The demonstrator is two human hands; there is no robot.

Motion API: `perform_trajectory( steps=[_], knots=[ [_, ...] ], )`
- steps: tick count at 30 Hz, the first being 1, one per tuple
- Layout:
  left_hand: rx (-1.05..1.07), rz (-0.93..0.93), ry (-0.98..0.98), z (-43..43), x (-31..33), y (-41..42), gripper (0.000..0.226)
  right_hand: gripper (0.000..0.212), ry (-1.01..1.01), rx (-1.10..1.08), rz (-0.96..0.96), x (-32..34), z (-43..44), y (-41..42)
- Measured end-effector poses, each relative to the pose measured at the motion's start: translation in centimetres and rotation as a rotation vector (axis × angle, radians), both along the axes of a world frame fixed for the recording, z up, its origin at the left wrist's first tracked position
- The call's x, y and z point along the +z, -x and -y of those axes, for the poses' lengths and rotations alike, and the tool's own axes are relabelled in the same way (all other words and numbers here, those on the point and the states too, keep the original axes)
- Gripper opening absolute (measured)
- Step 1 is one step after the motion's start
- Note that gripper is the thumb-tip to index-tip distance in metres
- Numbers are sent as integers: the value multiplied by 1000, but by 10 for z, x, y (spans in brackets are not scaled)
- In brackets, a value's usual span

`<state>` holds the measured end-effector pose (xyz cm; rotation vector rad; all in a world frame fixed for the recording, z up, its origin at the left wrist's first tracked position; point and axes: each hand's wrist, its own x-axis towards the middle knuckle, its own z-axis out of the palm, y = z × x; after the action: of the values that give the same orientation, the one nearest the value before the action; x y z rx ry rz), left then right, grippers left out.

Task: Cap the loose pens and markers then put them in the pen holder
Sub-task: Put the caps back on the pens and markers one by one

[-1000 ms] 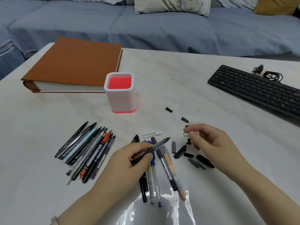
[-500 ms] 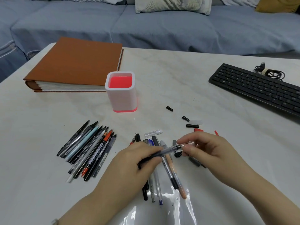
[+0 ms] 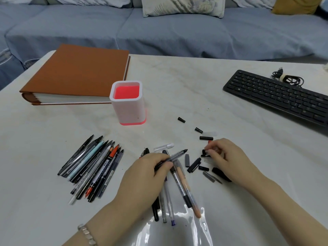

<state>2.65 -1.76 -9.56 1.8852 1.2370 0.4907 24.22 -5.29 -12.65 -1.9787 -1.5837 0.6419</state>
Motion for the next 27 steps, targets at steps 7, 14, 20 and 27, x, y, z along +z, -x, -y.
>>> perform_trajectory(
  steps=[7, 14, 20, 27],
  knots=[
    [-8, -11, 10, 0, -2, 7, 15, 25, -166, -79, 334, -3, -35, -16],
    [8, -5, -14, -3, 4, 14, 31, 38, 53, 11, 485, -9, -50, -27],
    [22, 9, 2, -2, 3, 17, 31, 29, 16, -59, 303, -19, -29, -29],
    [35, 64, 12, 4, 6, 18, 30, 32, -312, -106, -420, 33, 13, 11]
  ],
)
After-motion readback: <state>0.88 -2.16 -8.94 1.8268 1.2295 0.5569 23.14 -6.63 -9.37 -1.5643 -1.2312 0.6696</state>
